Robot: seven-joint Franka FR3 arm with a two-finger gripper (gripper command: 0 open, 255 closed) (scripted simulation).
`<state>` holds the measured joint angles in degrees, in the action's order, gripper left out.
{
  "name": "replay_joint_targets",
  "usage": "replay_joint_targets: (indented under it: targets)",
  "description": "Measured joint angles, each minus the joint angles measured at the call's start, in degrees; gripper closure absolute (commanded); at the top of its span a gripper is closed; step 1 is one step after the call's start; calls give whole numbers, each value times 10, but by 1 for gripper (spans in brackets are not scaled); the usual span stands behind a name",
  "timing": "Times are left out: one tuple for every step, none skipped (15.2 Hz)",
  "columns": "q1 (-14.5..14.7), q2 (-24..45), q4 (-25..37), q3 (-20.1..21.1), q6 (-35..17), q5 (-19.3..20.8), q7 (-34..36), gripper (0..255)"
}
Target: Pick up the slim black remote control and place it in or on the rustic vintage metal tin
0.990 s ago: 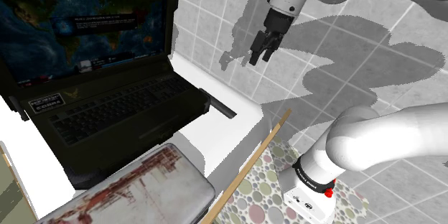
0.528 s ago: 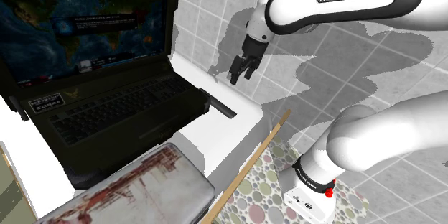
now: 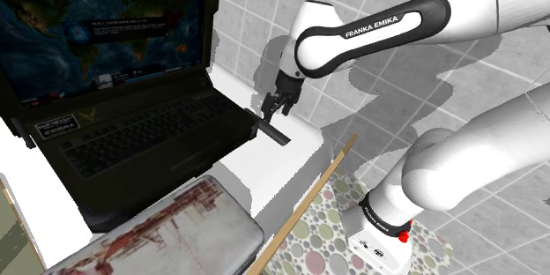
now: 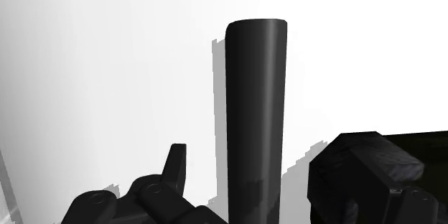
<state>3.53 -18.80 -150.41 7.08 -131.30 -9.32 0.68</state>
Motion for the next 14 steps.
replay_joint_targets:
  targets:
    - [1,7,-3,1,-10,-1,0,0]
    - [1,18,-2,3,-21,-1,2,0]
    - [2,23,-6,5,-30,-2,3,0]
    - [4,29,-10,6,-40,-4,3,0]
    - [4,35,-14,6,-49,-4,2,0]
    - [4,43,-18,7,-62,-5,1,0]
    - [4,49,-19,7,-68,-5,1,0]
    - [4,51,-20,7,-72,-6,1,0]
    - [4,53,-21,8,-75,-6,1,0]
    - [4,54,-21,8,-76,-6,1,0]
    - [4,54,-21,8,-76,-6,1,0]
    - [4,55,-21,8,-77,-6,1,0]
    - [4,55,-21,8,-77,-6,1,0]
    - [4,55,-21,8,-77,-6,1,255]
